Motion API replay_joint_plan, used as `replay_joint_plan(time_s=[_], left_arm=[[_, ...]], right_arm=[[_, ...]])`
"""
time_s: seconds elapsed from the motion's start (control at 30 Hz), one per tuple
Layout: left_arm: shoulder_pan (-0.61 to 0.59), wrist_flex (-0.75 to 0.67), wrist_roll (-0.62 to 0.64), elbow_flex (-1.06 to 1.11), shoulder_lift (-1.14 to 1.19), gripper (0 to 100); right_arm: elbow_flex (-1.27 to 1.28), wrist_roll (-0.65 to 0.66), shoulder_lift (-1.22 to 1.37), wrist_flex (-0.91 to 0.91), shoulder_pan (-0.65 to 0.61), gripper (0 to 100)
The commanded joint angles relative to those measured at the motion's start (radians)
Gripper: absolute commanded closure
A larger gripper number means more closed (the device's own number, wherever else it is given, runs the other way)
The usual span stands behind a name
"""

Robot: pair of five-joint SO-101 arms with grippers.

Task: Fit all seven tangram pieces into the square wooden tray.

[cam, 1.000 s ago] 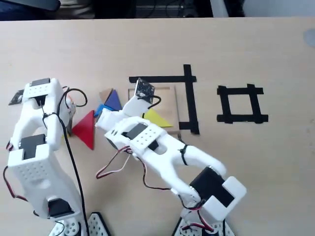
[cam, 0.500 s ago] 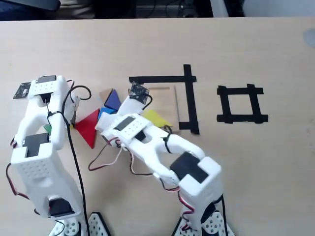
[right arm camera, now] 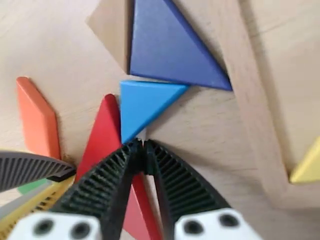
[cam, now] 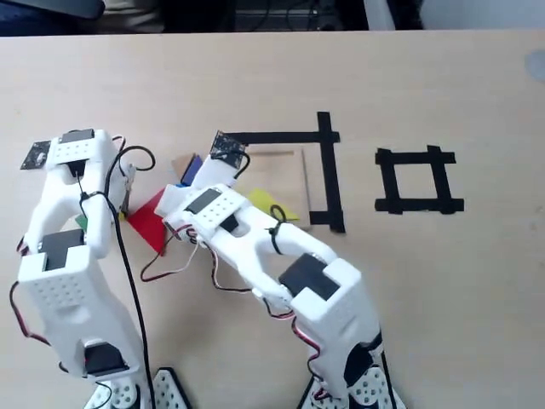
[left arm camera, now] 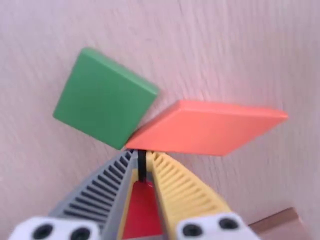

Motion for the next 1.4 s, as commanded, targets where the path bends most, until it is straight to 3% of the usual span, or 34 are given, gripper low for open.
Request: replay_joint_plan(time_s=[0.0, 0.27, 0.43, 0.6, 0.9, 1.03, 1.23, 1.37], left_arm=[[0.035, -0.008, -0.014, -0.024, 0.058, 97], [0.031, 0.129, -0.015, -0.142, 0.091, 97], [0.031, 0.135, -0.017, -0.165, 0.109, 97], [0.051, 0.229, -0.101, -0.22, 0.163, 97], [0.061, 0.391, -0.135, -0.417, 0.275, 97], [0.051, 0.451, -0.14, -0.487, 0.275, 97], [0.038, 0.569, -0.27, -0.628, 0.221, 97], [-0.018, 0.585, -0.448, -0.722, 0.144, 97]], right_arm=[[-0.05, 0.035, -0.007, 0.008, -0.025, 98.8], [-0.051, 0.13, -0.015, 0.006, -0.029, 98.8], [-0.07, 0.218, -0.007, 0.009, -0.031, 98.8], [-0.067, 0.308, -0.012, 0.009, -0.089, 98.8], [-0.068, 0.319, -0.019, 0.02, -0.091, 98.8], [-0.07, 0.319, -0.111, 0.129, -0.104, 98.8], [-0.028, 0.321, -0.361, 0.298, -0.106, 98.8], [0.05, 0.393, -0.506, 0.359, -0.052, 98.7]])
